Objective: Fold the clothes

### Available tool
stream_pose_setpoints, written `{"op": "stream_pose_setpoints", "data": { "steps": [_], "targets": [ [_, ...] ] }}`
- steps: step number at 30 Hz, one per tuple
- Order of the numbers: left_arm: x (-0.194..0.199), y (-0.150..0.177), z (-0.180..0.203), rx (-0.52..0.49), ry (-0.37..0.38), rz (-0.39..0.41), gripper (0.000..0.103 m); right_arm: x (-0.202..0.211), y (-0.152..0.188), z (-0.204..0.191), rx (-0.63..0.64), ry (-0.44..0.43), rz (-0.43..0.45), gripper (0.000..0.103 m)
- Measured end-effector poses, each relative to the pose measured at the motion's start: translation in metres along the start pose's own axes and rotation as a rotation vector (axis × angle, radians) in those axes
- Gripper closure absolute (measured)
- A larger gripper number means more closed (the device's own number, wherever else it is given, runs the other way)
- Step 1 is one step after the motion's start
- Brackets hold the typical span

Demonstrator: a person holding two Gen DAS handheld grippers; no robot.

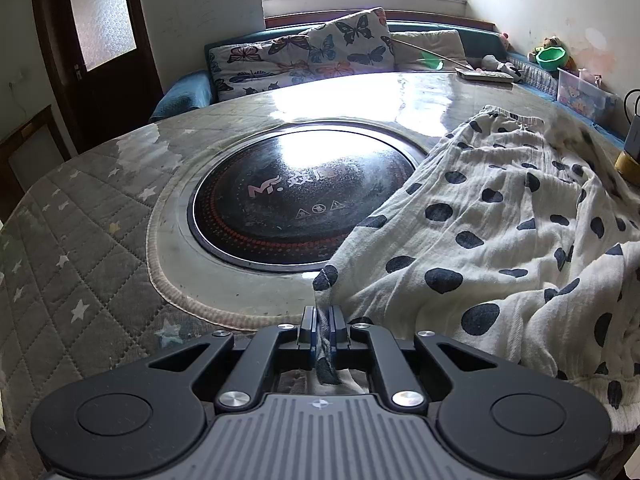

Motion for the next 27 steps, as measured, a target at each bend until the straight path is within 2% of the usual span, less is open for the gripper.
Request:
{"op": "stream_pose_setpoints", "data": {
  "steps": [2, 3, 7, 11, 14, 16, 18, 21, 24, 27],
  "targets": [
    [0.0, 0.0, 0.0, 0.0, 0.001, 0.0, 0.095, 0.002, 0.008, 0.001, -0.004, -0.003, -0.033, 0.089],
    [0.0, 0.0, -0.001, 0.001, 0.001, 0.0, 0.094, 0.003, 0.009, 0.002, -0.003, -0.002, -0.038, 0.087],
    [-0.002, 0.0, -0.002, 0.003, 0.001, -0.001, 0.094, 0.008, -0.014, 0.002, 0.009, 0.01, 0.051, 0.081],
    [-0.001, -0.001, -0.001, 0.005, -0.001, -0.003, 0.094, -0.008, -0.049, 0.002, 0.027, 0.001, 0.127, 0.076],
    [-0.001, -0.001, 0.0, 0.007, -0.003, -0.006, 0.094, -0.027, -0.072, -0.004, 0.043, -0.051, 0.147, 0.076],
    [-0.001, -0.001, -0.001, 0.01, -0.003, -0.007, 0.093, -0.045, -0.086, -0.01, 0.049, -0.111, 0.132, 0.076],
    [-0.001, -0.001, -0.001, 0.012, -0.003, -0.009, 0.093, -0.063, -0.093, -0.013, 0.055, -0.131, 0.115, 0.076],
    [-0.002, -0.001, -0.002, 0.013, 0.0, -0.011, 0.093, -0.088, -0.098, -0.009, 0.075, -0.078, 0.095, 0.076],
    [-0.002, -0.001, -0.002, 0.013, 0.001, -0.011, 0.093, -0.11, -0.096, 0.013, 0.032, -0.027, 0.044, 0.076],
    [-0.002, 0.0, -0.002, 0.014, 0.002, -0.011, 0.093, -0.115, -0.095, 0.034, -0.006, 0.032, 0.022, 0.075]
  ]
}}
Point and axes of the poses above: each gripper's, at about its wrist camera, not at the fingertips, and x roughly against the way its jaws point, z to its right, y to its underside, the point moved 3 cm from there along -x, roughly the way its jaws point, and after that the axes turned 7 degrees about x, right-handed, at the moved point
